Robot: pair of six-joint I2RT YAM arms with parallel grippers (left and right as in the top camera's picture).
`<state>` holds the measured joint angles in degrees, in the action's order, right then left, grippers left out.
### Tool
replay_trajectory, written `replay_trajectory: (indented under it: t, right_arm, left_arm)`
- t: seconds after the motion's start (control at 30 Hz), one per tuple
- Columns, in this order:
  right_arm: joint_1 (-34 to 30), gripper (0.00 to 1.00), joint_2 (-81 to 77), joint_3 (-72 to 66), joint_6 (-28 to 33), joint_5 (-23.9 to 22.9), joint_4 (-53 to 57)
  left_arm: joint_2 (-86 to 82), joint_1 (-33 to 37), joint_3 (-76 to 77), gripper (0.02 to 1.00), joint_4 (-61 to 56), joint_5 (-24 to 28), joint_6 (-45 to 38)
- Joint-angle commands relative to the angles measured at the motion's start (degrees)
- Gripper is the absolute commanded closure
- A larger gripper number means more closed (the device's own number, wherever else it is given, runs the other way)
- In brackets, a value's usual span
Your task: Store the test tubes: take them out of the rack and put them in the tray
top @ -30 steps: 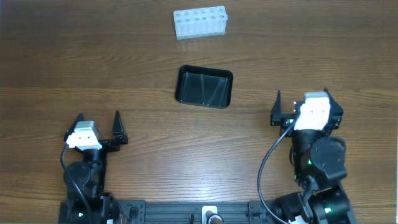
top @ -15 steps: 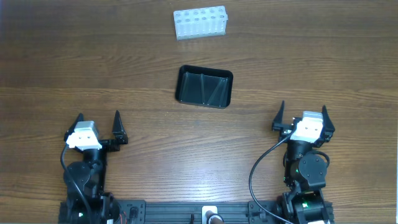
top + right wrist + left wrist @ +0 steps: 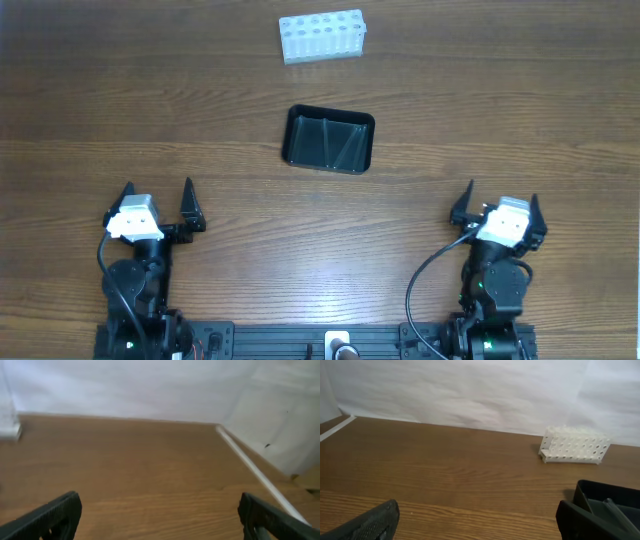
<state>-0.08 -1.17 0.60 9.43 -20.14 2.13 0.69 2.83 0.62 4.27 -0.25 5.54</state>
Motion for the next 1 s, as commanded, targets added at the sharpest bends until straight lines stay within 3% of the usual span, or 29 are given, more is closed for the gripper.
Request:
replay_trajectory:
  t: [0.03, 0.3, 0.53, 1.0]
  right_arm:
    - [-1.2, 0.007, 0.9, -0.3, 0.1, -0.3, 0.4]
    - [-1.0, 0.009, 0.9, -0.3, 0.0, -0.2, 0.5]
    - [-1.0, 0.007, 0.9, -0.3, 0.0, 18.7, 2.0]
    - [-1.0, 0.007, 0.9, -0.3, 0.0, 19.2, 2.0]
  left_arm:
    - [-0.3, 0.3, -0.3, 0.023, 0.0, -0.1, -0.8]
    - [-0.3, 0.3, -0.3, 0.020, 0.0, -0.1, -0.8]
    - [-0.3, 0.3, -0.3, 0.020, 0.0, -0.1, -0.8]
    - [-0.3, 0.3, -0.3, 0.020, 0.0, -0.1, -0.8]
